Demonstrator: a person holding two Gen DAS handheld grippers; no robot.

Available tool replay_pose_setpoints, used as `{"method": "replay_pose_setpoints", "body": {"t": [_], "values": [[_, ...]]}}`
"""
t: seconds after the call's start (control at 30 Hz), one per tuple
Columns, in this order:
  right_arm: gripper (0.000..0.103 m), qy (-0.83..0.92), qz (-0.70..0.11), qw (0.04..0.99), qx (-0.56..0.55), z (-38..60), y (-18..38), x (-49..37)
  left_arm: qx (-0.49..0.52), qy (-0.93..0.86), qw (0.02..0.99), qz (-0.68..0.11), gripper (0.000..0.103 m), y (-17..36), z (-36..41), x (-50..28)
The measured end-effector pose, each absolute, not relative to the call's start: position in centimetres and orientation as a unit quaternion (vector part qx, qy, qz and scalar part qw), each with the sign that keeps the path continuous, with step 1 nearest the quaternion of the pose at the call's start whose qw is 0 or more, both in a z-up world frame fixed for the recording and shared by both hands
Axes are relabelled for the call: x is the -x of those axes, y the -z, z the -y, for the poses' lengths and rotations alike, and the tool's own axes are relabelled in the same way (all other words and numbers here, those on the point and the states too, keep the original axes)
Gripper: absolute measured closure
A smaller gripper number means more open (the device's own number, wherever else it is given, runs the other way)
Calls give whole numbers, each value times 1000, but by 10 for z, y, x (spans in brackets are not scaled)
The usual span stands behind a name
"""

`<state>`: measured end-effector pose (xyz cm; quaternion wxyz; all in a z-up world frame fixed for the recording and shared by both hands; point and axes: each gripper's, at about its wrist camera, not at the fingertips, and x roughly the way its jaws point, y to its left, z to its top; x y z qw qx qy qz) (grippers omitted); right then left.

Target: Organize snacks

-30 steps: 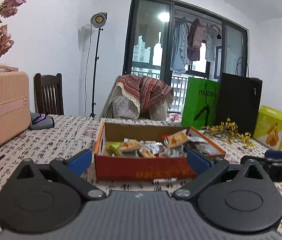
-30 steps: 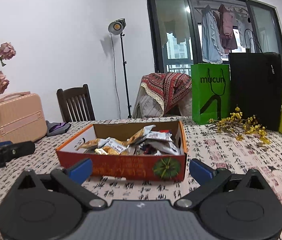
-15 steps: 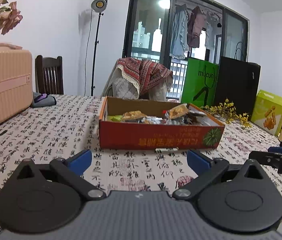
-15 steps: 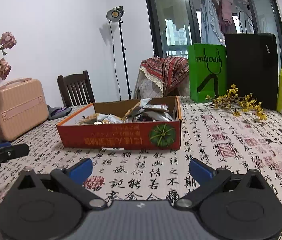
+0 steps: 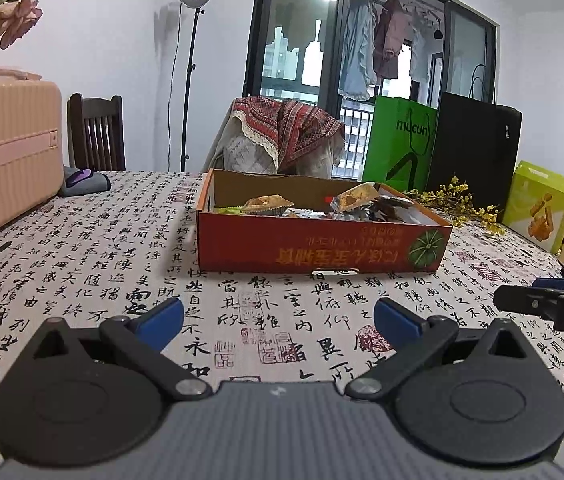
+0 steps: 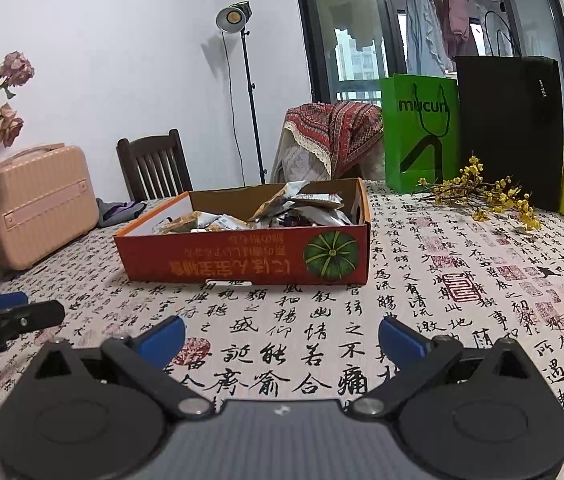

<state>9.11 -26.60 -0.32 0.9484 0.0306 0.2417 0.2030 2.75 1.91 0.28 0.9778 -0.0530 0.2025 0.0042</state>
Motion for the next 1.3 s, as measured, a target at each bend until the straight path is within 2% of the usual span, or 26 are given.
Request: {"method": "replay_pose_setpoints", "body": {"t": [1.3], "values": [[0,-202,-249,947,-30,264,8,-95,52,1,977,-208,0,2,-16,-29]]}}
